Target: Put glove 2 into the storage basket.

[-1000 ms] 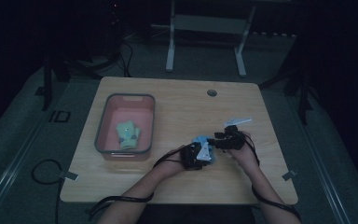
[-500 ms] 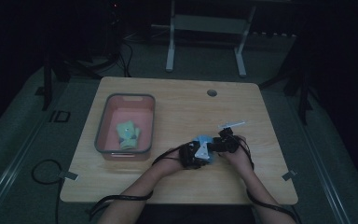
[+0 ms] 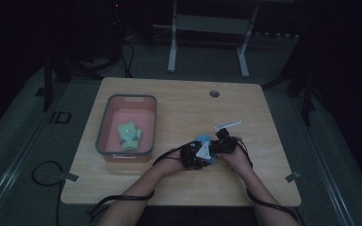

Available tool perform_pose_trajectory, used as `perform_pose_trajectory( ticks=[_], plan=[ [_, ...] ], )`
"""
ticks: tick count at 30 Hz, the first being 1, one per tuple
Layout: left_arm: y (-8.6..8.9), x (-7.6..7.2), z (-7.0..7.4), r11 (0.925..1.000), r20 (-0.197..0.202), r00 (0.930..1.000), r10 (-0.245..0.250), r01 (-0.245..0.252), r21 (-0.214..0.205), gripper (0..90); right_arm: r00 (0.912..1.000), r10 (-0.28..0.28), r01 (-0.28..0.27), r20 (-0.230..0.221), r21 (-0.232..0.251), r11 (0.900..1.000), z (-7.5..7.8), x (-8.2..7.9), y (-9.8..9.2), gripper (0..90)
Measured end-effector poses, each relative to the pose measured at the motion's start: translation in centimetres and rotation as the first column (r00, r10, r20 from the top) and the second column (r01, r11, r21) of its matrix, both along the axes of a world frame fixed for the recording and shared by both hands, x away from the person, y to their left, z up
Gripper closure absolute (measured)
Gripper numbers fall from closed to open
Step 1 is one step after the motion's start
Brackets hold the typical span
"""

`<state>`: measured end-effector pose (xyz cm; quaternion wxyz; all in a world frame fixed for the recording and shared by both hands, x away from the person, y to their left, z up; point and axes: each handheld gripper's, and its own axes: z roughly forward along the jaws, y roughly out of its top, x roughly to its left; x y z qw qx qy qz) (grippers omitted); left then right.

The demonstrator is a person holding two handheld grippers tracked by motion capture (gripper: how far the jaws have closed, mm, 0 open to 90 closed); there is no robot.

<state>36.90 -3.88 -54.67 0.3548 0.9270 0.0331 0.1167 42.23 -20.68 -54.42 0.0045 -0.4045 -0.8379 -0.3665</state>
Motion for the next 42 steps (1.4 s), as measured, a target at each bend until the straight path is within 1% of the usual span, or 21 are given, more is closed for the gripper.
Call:
perform_pose_trajectory(
  ticks=[2,3,4,6,8,9,11,13,16,19,22,23,25,29,31,37,42],
  plan=[
    [0.1,0.0,0.0,1.0000,0.001,1.0000,0.004,-0.004,0.003,75.2,0.9997,0.024,-0.024,-0.002,0.004,0.9997,-0.1,0.0,0.2,63.9],
    [0.1,0.0,0.0,1.0000,-0.005,1.0000,0.008,-0.008,0.001,75.2,0.9994,0.033,-0.033,-0.013,0.013,0.9994,-0.2,0.0,0.3,66.0],
    [0.1,0.0,0.0,0.9999,-0.013,0.9998,0.014,-0.015,-0.007,75.2,0.9989,0.046,-0.045,-0.013,0.016,0.9988,-0.2,0.0,0.4,69.1],
    [0.3,0.1,0.0,0.9995,-0.039,0.9989,0.026,-0.027,-0.019,75.2,0.9984,0.053,-0.053,-0.020,0.012,0.9985,-0.2,0.0,0.5,72.6],
    [0.4,0.1,0.1,0.9990,-0.049,0.9982,0.034,-0.035,-0.026,75.2,0.9982,0.056,-0.056,-0.019,0.030,0.9980,-0.2,0.0,0.4,74.6],
    [0.5,0.1,0.2,0.9991,-0.050,0.9982,0.034,-0.036,-0.024,75.3,0.9985,0.050,-0.049,-0.022,0.043,0.9979,-0.1,0.1,0.2,75.0],
    [0.7,0.1,0.5,0.9994,-0.053,0.9981,0.033,-0.033,-0.012,75.4,0.9986,0.050,-0.049,-0.016,0.053,0.9974,0.0,0.0,0.1,75.5],
    [0.7,0.0,0.8,0.9994,-0.049,0.9982,0.035,-0.035,0.000,75.4,0.9984,0.057,-0.056,-0.009,0.049,0.9972,0.2,0.0,0.2,75.7],
    [0.9,-0.1,1.2,0.9993,-0.047,0.9983,0.036,-0.035,0.007,75.4,0.9977,0.068,-0.068,0.007,0.034,0.9971,0.6,-0.2,0.6,75.8],
    [1.3,-0.2,1.8,0.9993,-0.042,0.9985,0.037,-0.037,0.005,75.4,0.9968,0.078,-0.079,0.017,0.050,0.9956,1.2,-0.3,0.8,75.9],
    [1.6,-0.2,2.5,0.9993,-0.035,0.9988,0.035,-0.034,0.013,75.4,0.9966,0.077,-0.079,0.028,0.063,0.9949,1.8,-0.3,0.8,75.9],
    [1.7,-0.3,2.8,0.9992,-0.025,0.9991,0.035,-0.034,0.020,75.4,0.9964,0.079,-0.081,0.031,0.066,0.9945,2.0,-0.3,0.9,75.9],
    [1.8,-0.4,3.3,0.9992,-0.020,0.9992,0.036,-0.036,0.020,75.4,0.9964,0.079,-0.081,0.031,0.080,0.9935,2.5,-0.3,1.0,76.0],
    [2.1,-0.5,4.4,0.9987,0.000,0.9993,0.038,-0.038,0.035,75.4,0.9956,0.082,-0.086,0.046,0.085,0.9927,3.4,-0.3,1.2,76.0],
    [2.3,-0.4,4.9,0.9987,0.004,0.9994,0.036,-0.036,0.036,75.4,0.9954,0.079,-0.084,0.054,0.089,0.9925,3.9,-0.3,1.4,76.0],
    [3.1,-0.3,6.7,0.9982,0.027,0.9985,0.047,-0.048,0.036,75.5,0.9934,0.075,-0.084,0.087,0.097,0.9917,5.6,-0.2,1.9,76.0],
    [3.8,-0.3,8.5,0.9974,0.049,0.9971,0.058,-0.060,0.040,75.4,0.9889,0.086,-0.098,0.121,0.098,0.9903,7.4,-0.1,2.7,76.0]
  ],
)
